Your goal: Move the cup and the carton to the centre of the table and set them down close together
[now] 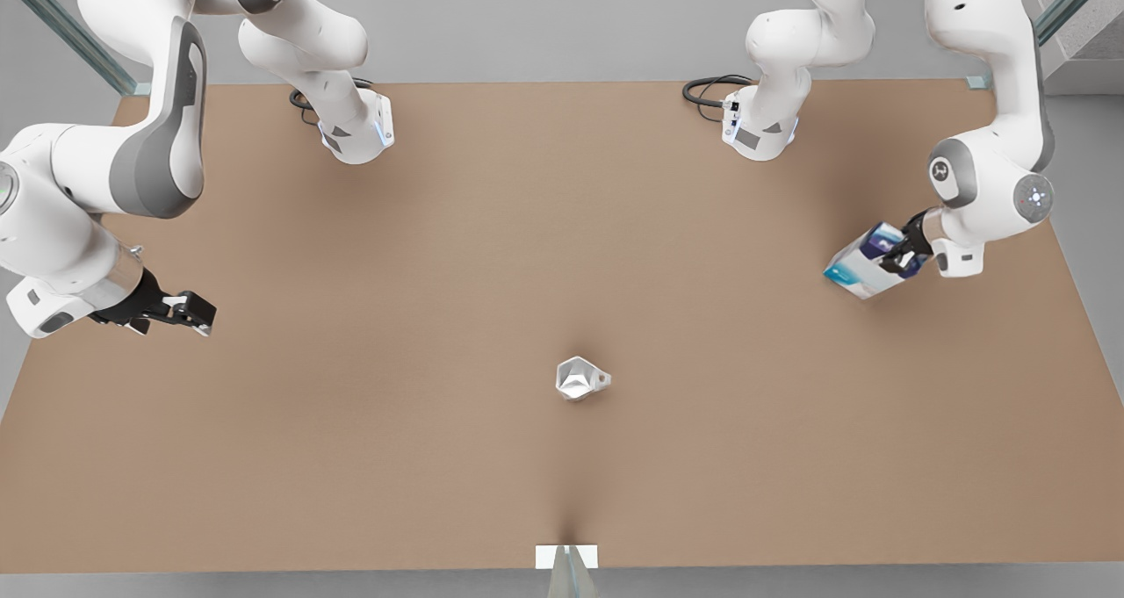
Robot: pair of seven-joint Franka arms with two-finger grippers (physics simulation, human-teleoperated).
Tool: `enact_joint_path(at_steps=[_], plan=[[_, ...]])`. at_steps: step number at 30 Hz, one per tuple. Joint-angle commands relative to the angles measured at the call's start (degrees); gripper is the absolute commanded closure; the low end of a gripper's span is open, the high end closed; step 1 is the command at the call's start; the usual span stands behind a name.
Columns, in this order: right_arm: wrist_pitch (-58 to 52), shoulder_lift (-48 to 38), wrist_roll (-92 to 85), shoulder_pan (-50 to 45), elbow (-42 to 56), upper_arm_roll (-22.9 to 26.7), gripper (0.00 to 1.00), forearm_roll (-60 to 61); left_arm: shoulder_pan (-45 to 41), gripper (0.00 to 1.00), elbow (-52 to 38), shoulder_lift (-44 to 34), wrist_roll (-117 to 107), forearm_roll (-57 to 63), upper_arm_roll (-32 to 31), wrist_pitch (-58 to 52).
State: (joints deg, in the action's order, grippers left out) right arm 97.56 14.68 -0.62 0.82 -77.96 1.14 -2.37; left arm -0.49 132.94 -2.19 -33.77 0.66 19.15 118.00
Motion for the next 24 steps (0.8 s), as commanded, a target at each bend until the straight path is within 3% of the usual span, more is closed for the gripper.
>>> enact_joint_path(at_steps=[1, 5, 9, 13, 15, 17, 22, 24], plan=[[0.0, 0.0, 0.0, 0.0, 0.0, 0.0, 0.0, 0.0, -0.1, 0.37, 0.0, -0.2, 0.0, 0.3, -0.1, -0.1], [0.0, 0.0, 0.0, 0.0, 0.0, 0.0, 0.0, 0.0, -0.8, 0.37, -5.1, 0.5, 0.0, -2.1, -4.6, -3.8], [0.0, 0.0, 0.0, 0.0, 0.0, 0.0, 0.0, 0.0, -1.1, 0.36, -8.2, 1.1, -0.9, -12.1, -18.3, -6.4], [0.0, 0.0, 0.0, 0.0, 0.0, 0.0, 0.0, 0.0, -1.3, 0.36, -15.5, 5.3, -17.9, -17.4, -35.9, -7.9], [0.0, 0.0, 0.0, 0.0, 0.0, 0.0, 0.0, 0.0, -1.6, 0.36, -19.7, 9.2, -27.0, -17.7, -41.9, -6.7], [0.0, 0.0, 0.0, 0.0, 0.0, 0.0, 0.0, 0.0, -6.0, 0.36, -25.4, 14.2, -33.8, -17.6, -42.0, -5.1], [0.0, 0.0, 0.1, 0.0, 0.0, 0.0, 0.0, 0.0, -12.3, 0.36, -27.5, 17.8, -39.6, -17.4, -42.0, -1.7], [0.0, 0.0, 0.1, 0.0, 0.0, 0.0, 0.0, 0.0, -13.3, 0.36, -32.9, 22.3, -43.1, -16.9, -42.0, -1.0]])
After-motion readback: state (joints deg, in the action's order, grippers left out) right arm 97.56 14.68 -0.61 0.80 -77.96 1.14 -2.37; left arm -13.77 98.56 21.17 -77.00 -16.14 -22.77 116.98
